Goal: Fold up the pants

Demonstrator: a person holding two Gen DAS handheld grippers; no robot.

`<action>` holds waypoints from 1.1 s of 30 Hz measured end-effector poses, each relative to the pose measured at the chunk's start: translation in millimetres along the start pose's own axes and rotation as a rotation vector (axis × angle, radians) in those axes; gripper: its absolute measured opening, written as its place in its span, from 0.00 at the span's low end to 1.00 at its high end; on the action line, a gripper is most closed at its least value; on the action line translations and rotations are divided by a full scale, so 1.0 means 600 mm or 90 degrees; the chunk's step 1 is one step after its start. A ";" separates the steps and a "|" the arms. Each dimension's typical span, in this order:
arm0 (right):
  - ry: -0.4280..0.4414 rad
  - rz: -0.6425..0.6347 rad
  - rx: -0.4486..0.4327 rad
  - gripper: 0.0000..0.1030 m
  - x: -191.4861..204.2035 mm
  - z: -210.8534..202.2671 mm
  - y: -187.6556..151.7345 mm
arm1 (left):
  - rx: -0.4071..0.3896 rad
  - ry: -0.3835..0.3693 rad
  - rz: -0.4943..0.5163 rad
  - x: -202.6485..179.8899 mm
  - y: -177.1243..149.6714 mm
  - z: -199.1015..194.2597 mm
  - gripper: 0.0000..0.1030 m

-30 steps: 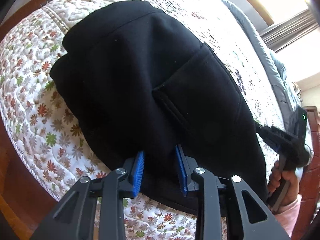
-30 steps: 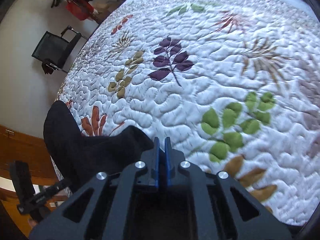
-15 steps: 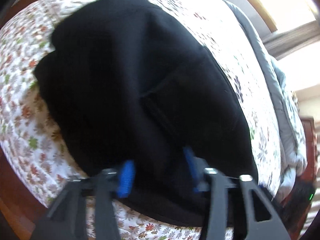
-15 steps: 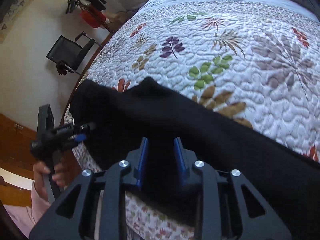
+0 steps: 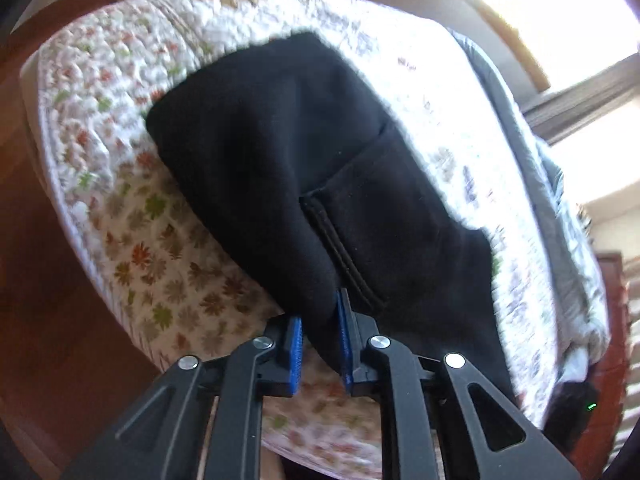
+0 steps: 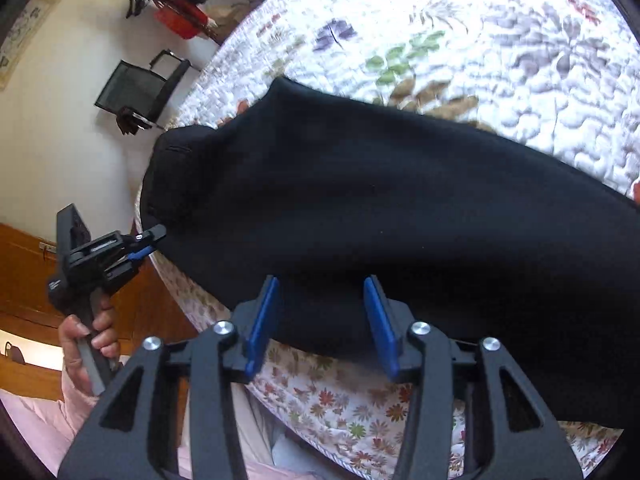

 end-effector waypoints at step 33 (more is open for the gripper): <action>-0.179 0.233 -0.186 0.54 -0.306 -0.305 -0.206 | 0.012 0.122 0.382 -0.319 -0.201 0.109 0.49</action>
Point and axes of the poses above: each gripper's, at about its wrist camera, not at the fingertips, and z roughly the way its jaws point, x to its left, y to its top, the point moved 6 cm from there along z, roughly the way its jaws point, and after that the axes turned 8 degrees about -z, right-handed, at the moved point
